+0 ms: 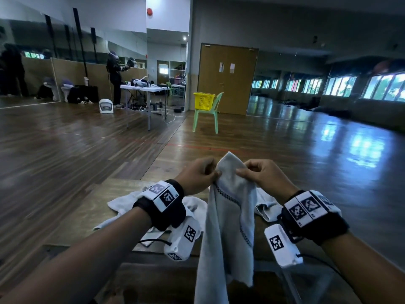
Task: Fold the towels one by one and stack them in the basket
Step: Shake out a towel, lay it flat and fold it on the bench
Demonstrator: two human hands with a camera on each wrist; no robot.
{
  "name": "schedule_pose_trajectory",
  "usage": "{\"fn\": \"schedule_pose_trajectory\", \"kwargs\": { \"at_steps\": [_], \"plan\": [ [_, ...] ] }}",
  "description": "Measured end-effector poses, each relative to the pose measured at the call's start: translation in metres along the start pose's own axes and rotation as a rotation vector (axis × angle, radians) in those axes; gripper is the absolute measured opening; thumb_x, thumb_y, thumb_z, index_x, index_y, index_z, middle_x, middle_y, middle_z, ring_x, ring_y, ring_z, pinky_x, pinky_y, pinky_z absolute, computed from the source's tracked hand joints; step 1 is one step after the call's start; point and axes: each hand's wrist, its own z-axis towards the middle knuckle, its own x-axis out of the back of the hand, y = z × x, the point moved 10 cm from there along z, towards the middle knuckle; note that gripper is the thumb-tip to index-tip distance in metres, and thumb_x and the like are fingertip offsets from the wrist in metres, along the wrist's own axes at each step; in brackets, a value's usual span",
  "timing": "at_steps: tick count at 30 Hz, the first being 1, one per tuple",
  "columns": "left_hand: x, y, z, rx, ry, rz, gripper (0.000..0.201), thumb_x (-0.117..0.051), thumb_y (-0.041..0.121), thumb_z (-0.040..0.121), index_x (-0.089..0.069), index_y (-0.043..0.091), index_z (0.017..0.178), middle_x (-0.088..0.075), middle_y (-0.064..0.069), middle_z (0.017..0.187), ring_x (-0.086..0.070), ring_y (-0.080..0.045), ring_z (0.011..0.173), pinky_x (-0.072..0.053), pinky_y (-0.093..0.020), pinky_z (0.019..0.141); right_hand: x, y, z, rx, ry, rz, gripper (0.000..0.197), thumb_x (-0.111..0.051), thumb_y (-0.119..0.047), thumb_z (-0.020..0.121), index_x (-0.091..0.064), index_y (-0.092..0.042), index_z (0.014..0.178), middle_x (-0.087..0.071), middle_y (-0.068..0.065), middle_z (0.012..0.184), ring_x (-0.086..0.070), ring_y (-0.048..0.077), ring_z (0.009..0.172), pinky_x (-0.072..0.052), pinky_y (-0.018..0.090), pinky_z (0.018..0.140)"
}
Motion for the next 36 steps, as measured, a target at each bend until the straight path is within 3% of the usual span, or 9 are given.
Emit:
{"fn": "schedule_pose_trajectory", "kwargs": {
  "at_steps": [4,9,12,17,20,26,31,33,36],
  "plan": [
    [0.023,0.043,0.004,-0.090,0.073,0.006,0.041,-0.053,0.057,0.075,-0.059,0.020,0.091,-0.059,0.008,0.072,-0.057,-0.016,0.067,-0.050,-0.038,0.064,0.013,-0.038,0.006,0.073,0.034,-0.131,0.018,-0.071,-0.038,0.078,-0.073,-0.020,0.081,-0.073,0.001,0.082,-0.068,0.017,0.082,-0.054,0.046,0.083],
    [0.073,0.109,0.012,-0.238,0.232,0.075,0.010,-0.059,0.033,0.088,-0.061,0.028,0.080,-0.059,0.010,0.068,-0.054,-0.008,0.062,-0.045,-0.028,0.057,0.031,-0.091,0.005,0.142,0.028,-0.202,0.024,-0.068,-0.050,0.072,-0.072,-0.028,0.081,-0.073,-0.005,0.082,-0.068,0.017,0.087,-0.049,0.055,0.088],
    [0.097,0.139,0.016,-0.275,0.261,0.135,0.010,-0.060,0.021,0.090,-0.061,0.020,0.080,-0.056,0.013,0.070,-0.050,0.002,0.064,-0.037,-0.010,0.058,0.044,-0.122,0.002,0.175,0.017,-0.191,0.013,-0.073,-0.033,0.078,-0.072,-0.021,0.083,-0.073,0.001,0.085,-0.069,0.019,0.084,-0.054,0.049,0.085],
    [0.164,0.159,0.015,-0.283,0.361,0.252,0.010,-0.058,0.020,0.090,-0.065,0.012,0.090,-0.063,0.000,0.084,-0.057,-0.009,0.075,-0.043,-0.013,0.063,0.067,-0.135,-0.012,0.180,-0.023,-0.347,0.012,-0.070,-0.029,0.081,-0.070,-0.018,0.085,-0.071,0.001,0.083,-0.066,0.016,0.079,-0.052,0.035,0.076],
    [0.198,0.161,0.006,-0.257,0.384,0.307,0.009,-0.059,0.018,0.089,-0.065,0.012,0.092,-0.059,0.004,0.083,-0.052,0.000,0.072,-0.040,-0.006,0.059,0.089,-0.128,-0.023,0.150,-0.034,-0.457,0.005,-0.067,-0.030,0.084,-0.068,-0.027,0.081,-0.069,-0.009,0.078,-0.064,0.001,0.073,-0.047,0.027,0.072],
    [0.216,0.152,-0.025,-0.242,-0.002,0.421,0.011,-0.061,0.014,0.087,-0.065,0.013,0.098,-0.065,0.007,0.090,-0.060,0.005,0.080,-0.046,-0.011,0.069,0.120,-0.147,-0.053,0.153,-0.073,-0.647,0.003,-0.066,-0.025,0.085,-0.067,-0.028,0.085,-0.068,-0.011,0.085,-0.059,-0.008,0.081,-0.044,0.007,0.064],
    [0.254,0.166,-0.051,-0.243,-0.048,0.448,0.023,-0.055,0.038,0.083,-0.065,0.020,0.093,-0.067,0.013,0.084,-0.062,-0.003,0.084,-0.049,-0.010,0.070,0.139,-0.181,-0.069,0.174,-0.129,-0.782,0.005,-0.068,-0.029,0.081,-0.066,-0.034,0.080,-0.068,-0.012,0.082,-0.058,-0.001,0.086,-0.046,0.029,0.076],
    [0.276,0.172,-0.046,-0.201,-0.001,0.398,0.010,-0.056,0.030,0.085,-0.063,0.023,0.088,-0.066,0.019,0.083,-0.062,0.002,0.077,-0.048,-0.008,0.065,0.154,-0.206,-0.065,0.212,-0.088,-0.758,0.003,-0.068,-0.034,0.078,-0.067,-0.032,0.077,-0.069,-0.010,0.083,-0.059,0.002,0.087,-0.047,0.035,0.079],
    [0.307,0.179,-0.027,-0.194,0.108,0.352,0.006,-0.056,0.026,0.087,-0.062,0.024,0.088,-0.067,0.006,0.084,-0.062,-0.001,0.075,-0.052,-0.014,0.065,0.183,-0.241,-0.048,0.298,0.043,-0.702,0.021,-0.063,-0.056,0.076,-0.065,-0.037,0.083,-0.068,-0.013,0.086,-0.062,0.006,0.082,-0.047,0.034,0.075]
  ]
}}
